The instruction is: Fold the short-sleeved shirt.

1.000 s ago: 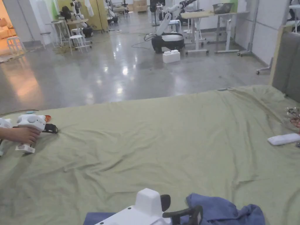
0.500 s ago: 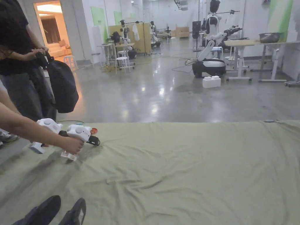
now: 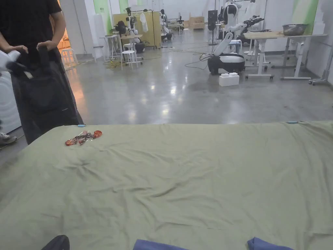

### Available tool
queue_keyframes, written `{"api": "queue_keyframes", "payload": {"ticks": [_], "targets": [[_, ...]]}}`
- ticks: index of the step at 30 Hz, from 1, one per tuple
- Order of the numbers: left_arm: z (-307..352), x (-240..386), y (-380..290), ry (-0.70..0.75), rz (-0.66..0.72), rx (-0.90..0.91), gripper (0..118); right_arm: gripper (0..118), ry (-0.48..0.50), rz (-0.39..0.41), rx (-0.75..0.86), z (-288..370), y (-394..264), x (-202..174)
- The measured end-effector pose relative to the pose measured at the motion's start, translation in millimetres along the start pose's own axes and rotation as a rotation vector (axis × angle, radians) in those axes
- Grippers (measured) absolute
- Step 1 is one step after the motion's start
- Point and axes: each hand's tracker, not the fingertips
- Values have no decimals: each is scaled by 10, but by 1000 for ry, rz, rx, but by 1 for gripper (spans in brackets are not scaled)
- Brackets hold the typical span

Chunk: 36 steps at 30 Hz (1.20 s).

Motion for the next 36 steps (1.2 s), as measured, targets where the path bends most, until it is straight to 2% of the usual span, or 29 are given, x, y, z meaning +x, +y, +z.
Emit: {"api": "queue_keyframes", "payload": {"ticks": [5, 11, 15, 17, 19, 20, 23, 24, 26, 30, 36], "targets": [[-91, 15, 40, -23, -2, -13, 0, 0, 12, -42, 4, 0, 8, 24], [-421, 34, -113, -85, 29, -123, 0, 0, 20, -21, -43, -66, -128, 27], [-879, 5, -365, -178, 43, -235, 0, 0, 26, -21, -84, -112, -242, 14], [-1169, 4, -505, -215, 77, -302, 10, 0, 25, -19, -117, -135, -304, 18], [-1502, -25, -671, -246, 136, -382, 13, 0, 24, -15, -138, -148, -361, 31], [-1697, -30, -755, -266, 166, -430, 18, 0, 23, -14, -151, -153, -385, 39], [-2322, -22, -1070, -280, 231, -642, 50, 0, 14, -26, -195, -179, -469, 86], [-2519, -14, -1212, -260, 272, -702, 55, 0, 5, -40, -211, -185, -504, 109], [-2839, -12, -1481, -252, 303, -763, 57, 0, -10, -67, -241, -194, -569, 163], [-3303, 8, -1794, -135, 243, -848, 60, 0, -42, -74, -292, -172, -677, 273], [-3591, 61, -1977, -131, 230, -891, 59, 0, -95, -88, -367, -146, -817, 435]]}}
